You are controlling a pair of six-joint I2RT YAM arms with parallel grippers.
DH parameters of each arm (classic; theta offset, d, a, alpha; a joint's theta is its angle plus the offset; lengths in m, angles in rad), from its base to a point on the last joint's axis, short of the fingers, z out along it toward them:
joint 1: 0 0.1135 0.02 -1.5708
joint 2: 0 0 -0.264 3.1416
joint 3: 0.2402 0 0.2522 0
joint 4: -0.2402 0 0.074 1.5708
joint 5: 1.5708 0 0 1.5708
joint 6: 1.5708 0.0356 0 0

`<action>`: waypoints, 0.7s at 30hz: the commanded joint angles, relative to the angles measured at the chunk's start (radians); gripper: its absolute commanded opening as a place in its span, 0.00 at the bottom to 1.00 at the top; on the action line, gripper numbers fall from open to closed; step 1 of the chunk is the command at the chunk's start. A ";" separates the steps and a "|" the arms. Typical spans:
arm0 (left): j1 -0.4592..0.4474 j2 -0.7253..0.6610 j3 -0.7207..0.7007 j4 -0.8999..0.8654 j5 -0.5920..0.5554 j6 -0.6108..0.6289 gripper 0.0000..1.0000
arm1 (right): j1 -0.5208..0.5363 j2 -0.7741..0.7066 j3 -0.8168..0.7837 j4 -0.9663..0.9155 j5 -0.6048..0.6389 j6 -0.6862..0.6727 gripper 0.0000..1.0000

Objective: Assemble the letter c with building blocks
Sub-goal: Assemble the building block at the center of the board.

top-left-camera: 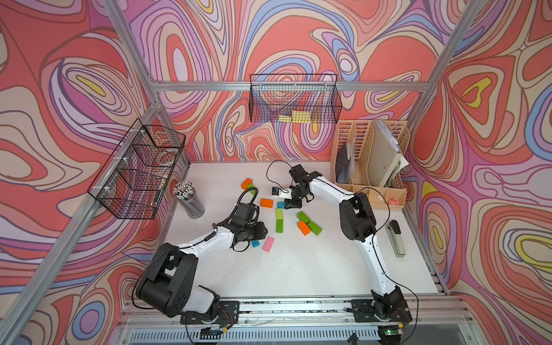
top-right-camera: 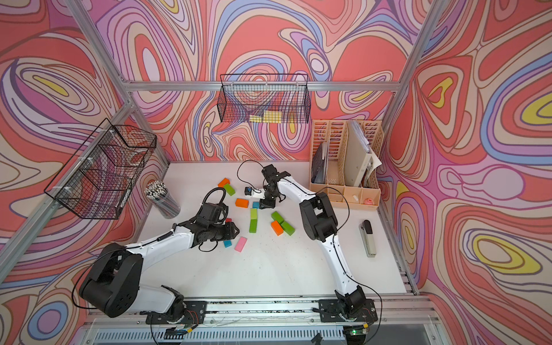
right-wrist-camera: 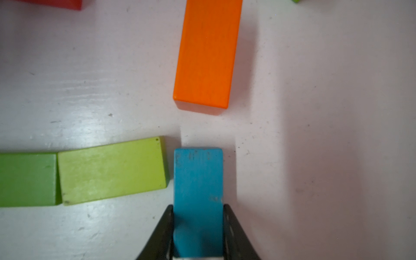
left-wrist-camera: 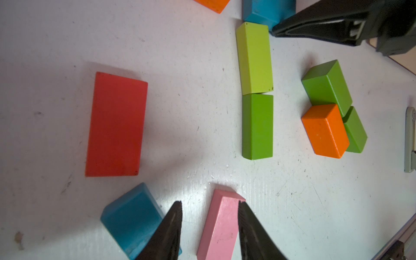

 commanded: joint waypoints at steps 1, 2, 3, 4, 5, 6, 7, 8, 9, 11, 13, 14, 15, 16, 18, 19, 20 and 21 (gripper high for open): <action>0.004 0.002 -0.008 0.001 -0.018 0.013 0.44 | -0.002 0.032 0.026 -0.022 -0.025 -0.011 0.25; 0.004 0.003 -0.007 0.001 -0.018 0.013 0.44 | -0.002 0.033 0.027 -0.025 -0.025 -0.013 0.25; 0.004 0.004 -0.007 0.000 -0.018 0.012 0.44 | -0.002 0.034 0.027 -0.025 -0.024 -0.015 0.26; 0.004 0.004 -0.007 0.000 -0.019 0.013 0.44 | -0.002 0.033 0.027 -0.027 -0.024 -0.015 0.25; 0.003 0.004 -0.007 0.000 -0.018 0.013 0.44 | -0.001 0.032 0.027 -0.027 -0.024 -0.015 0.26; 0.004 0.005 -0.007 0.001 -0.018 0.012 0.44 | 0.000 0.033 0.027 -0.027 -0.025 -0.015 0.25; 0.004 0.005 -0.007 0.001 -0.018 0.013 0.44 | -0.001 0.033 0.028 -0.027 -0.026 -0.017 0.26; 0.004 0.005 -0.007 0.000 -0.018 0.012 0.43 | -0.001 0.033 0.027 -0.027 -0.026 -0.018 0.26; 0.004 0.005 -0.007 0.000 -0.018 0.013 0.43 | -0.001 0.035 0.028 -0.028 -0.026 -0.020 0.26; 0.003 0.005 -0.007 -0.001 -0.020 0.012 0.44 | 0.002 0.035 0.033 -0.030 -0.025 -0.022 0.26; 0.004 0.005 -0.006 -0.001 -0.019 0.013 0.44 | 0.004 0.039 0.034 -0.031 -0.025 -0.024 0.26; 0.003 0.005 -0.007 -0.001 -0.021 0.013 0.44 | 0.004 0.040 0.037 -0.032 -0.026 -0.025 0.26; 0.005 0.005 -0.007 -0.001 -0.019 0.013 0.44 | 0.005 0.042 0.039 -0.034 -0.025 -0.026 0.26; 0.005 0.005 -0.007 -0.001 -0.021 0.013 0.44 | 0.008 0.044 0.041 -0.034 -0.025 -0.027 0.26; 0.005 0.005 -0.007 -0.001 -0.021 0.013 0.43 | 0.007 0.046 0.042 -0.034 -0.025 -0.027 0.26; 0.005 0.005 -0.007 0.000 -0.019 0.013 0.44 | 0.008 0.046 0.042 -0.034 -0.024 -0.027 0.26; 0.005 0.004 -0.007 -0.001 -0.021 0.014 0.44 | 0.008 0.048 0.040 -0.034 -0.022 -0.026 0.26; 0.004 0.005 -0.007 -0.001 -0.022 0.013 0.44 | 0.007 0.050 0.041 -0.036 -0.022 -0.027 0.26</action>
